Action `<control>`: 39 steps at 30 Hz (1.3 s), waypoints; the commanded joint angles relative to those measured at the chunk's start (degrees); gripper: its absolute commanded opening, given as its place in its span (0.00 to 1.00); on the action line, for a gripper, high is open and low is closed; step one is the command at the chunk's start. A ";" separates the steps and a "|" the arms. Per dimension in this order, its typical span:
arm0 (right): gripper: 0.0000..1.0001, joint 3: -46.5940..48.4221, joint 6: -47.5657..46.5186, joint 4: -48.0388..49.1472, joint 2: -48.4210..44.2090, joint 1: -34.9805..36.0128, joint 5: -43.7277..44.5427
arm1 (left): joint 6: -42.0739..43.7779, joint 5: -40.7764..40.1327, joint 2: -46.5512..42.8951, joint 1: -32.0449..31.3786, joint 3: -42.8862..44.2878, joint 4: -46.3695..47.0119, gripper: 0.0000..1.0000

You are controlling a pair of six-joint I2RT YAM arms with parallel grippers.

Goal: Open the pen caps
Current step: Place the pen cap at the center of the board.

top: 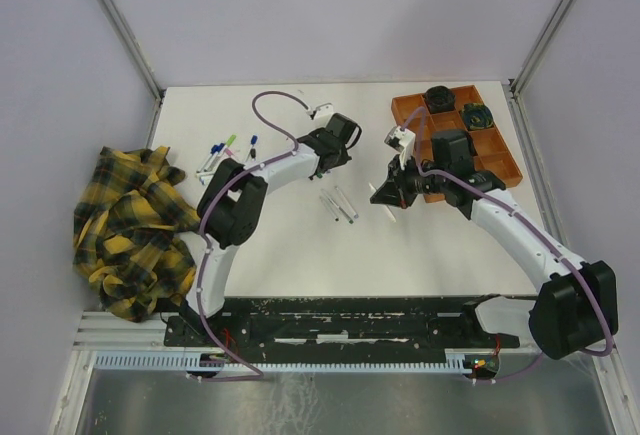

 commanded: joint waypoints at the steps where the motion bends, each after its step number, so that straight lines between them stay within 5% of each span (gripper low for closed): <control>1: 0.00 2.57 -0.84 0.75 0.26 -0.33 0.24 | 2.85 -2.64 1.96 -0.07 3.87 -1.55 0.06; 11: 0.00 2.82 -0.82 0.30 0.66 -0.58 -0.15 | 2.99 -1.60 4.35 -0.03 4.63 -1.64 0.13; 19: 0.00 3.02 -1.01 0.12 1.10 -0.62 -0.50 | 2.47 -0.92 4.79 -0.04 4.34 -2.26 0.28; 39: 0.00 3.11 -1.10 -0.19 1.91 -0.77 -0.94 | 3.54 0.18 -1.49 -0.12 3.50 -2.26 0.33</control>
